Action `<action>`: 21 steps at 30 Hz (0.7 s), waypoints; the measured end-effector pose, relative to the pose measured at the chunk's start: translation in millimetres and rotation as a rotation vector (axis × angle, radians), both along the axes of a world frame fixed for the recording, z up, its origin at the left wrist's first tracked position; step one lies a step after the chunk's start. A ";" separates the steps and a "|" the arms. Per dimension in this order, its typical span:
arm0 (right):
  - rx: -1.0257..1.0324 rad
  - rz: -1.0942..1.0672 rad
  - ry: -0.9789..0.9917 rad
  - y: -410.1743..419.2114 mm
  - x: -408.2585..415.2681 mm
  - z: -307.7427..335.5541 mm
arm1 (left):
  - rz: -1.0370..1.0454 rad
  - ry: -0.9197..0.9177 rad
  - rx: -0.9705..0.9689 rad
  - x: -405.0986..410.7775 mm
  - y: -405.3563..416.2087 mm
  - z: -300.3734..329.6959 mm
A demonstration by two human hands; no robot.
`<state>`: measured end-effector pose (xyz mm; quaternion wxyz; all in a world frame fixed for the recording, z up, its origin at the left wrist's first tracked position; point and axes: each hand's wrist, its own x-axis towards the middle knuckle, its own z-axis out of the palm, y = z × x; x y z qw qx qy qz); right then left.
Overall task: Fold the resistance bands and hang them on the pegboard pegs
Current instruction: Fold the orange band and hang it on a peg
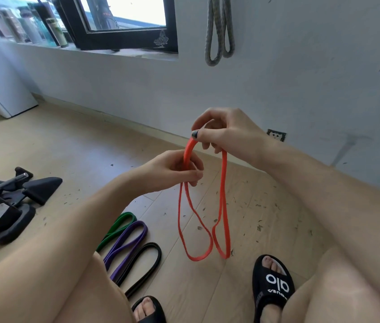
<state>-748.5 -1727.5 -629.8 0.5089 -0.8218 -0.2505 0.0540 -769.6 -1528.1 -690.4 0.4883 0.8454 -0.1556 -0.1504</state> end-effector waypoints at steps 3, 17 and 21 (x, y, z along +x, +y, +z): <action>0.009 -0.028 -0.002 3.9 -0.2 -0.2 | 0.024 -0.009 -0.122 1.8 -4.4 1.5; 0.060 -0.076 0.021 16.1 -4.4 -1.3 | 0.006 -0.132 -0.108 4.7 -20.7 -3.4; 0.086 -0.109 0.040 17.7 -3.8 -1.3 | 0.093 -0.169 -0.146 6.9 -27.3 -10.0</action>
